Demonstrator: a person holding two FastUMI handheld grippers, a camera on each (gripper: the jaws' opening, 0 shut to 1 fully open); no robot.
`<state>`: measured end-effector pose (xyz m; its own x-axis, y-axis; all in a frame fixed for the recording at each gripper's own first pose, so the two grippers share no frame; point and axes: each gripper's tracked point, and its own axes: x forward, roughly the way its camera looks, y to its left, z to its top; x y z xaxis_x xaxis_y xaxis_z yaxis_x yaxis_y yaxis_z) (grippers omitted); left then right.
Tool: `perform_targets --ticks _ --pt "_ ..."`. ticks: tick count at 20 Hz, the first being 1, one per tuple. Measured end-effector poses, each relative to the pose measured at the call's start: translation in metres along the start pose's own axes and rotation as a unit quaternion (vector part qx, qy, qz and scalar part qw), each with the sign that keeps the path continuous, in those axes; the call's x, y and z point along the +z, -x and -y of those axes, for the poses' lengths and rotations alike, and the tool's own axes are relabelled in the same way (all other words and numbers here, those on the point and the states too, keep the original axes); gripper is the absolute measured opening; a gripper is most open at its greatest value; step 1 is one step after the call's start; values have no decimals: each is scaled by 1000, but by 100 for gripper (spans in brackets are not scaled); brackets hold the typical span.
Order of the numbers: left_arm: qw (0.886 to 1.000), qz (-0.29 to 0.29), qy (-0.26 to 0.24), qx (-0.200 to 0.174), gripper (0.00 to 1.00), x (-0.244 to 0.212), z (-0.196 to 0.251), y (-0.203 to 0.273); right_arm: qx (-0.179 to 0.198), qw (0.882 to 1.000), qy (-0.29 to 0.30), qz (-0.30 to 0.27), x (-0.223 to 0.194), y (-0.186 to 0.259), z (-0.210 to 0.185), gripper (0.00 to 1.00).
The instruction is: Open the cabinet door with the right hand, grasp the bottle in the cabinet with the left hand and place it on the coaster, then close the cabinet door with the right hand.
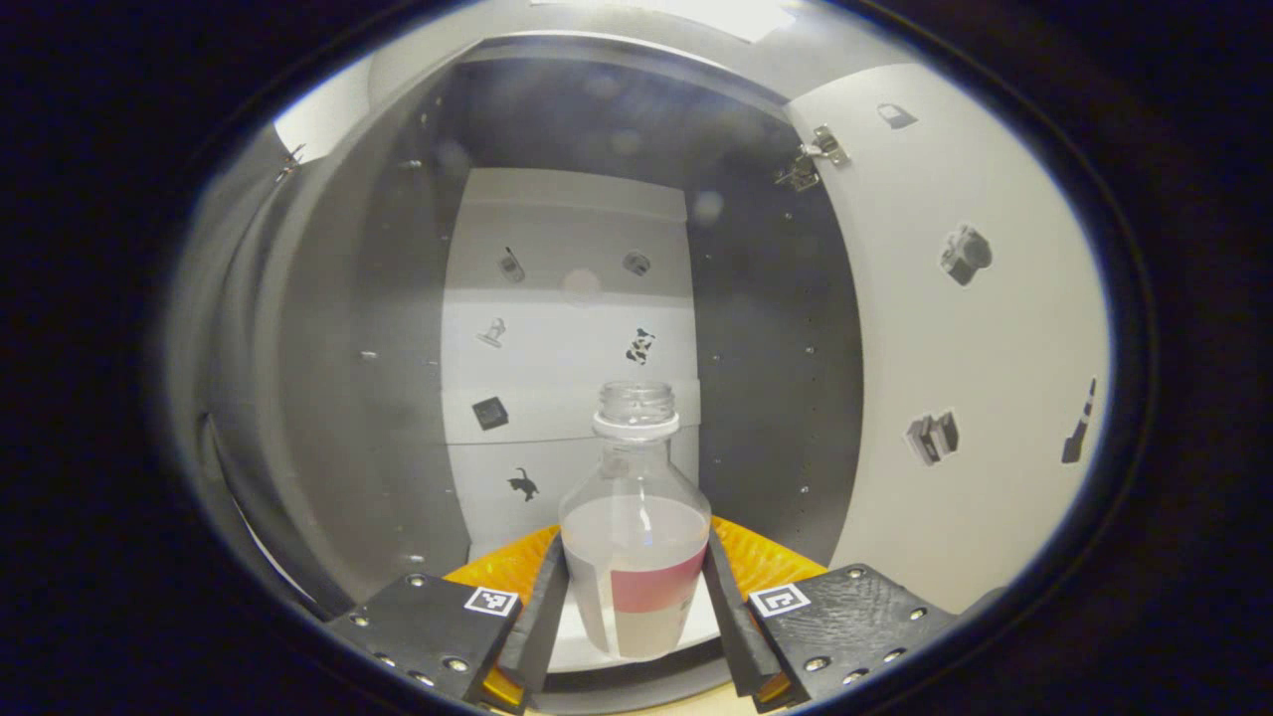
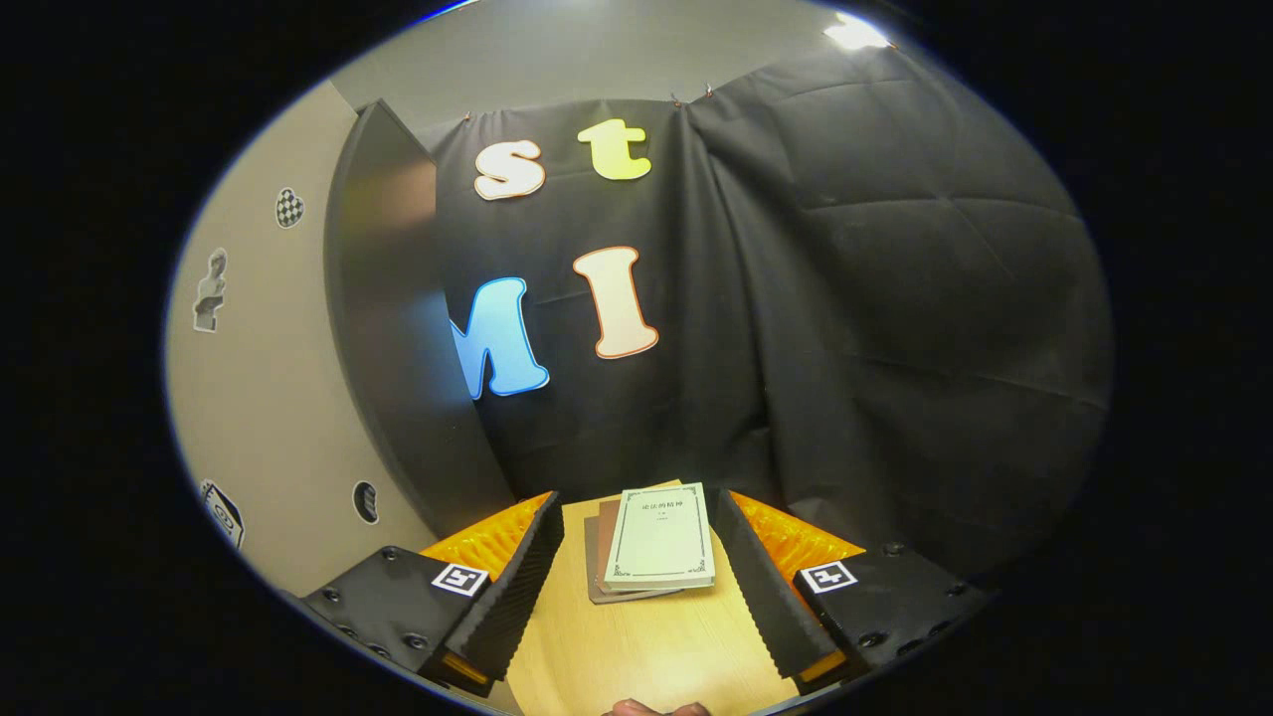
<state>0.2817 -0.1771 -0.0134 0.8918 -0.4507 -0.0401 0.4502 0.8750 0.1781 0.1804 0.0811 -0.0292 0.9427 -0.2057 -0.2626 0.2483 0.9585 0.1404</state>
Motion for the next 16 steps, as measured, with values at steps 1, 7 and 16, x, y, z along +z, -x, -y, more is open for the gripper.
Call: perform_targets --ticks 1,7,16 --pt "1000 -1 -1 4 69 -3 -5 15 1 1000 -6 0 -1 3 -2 98" --pt "999 -23 0 31 68 -38 -39 107 9 1000 -8 4 0 20 -11 98" --pt "993 -19 17 113 69 -123 -103 211 -18 999 -9 46 11 35 -10 98"
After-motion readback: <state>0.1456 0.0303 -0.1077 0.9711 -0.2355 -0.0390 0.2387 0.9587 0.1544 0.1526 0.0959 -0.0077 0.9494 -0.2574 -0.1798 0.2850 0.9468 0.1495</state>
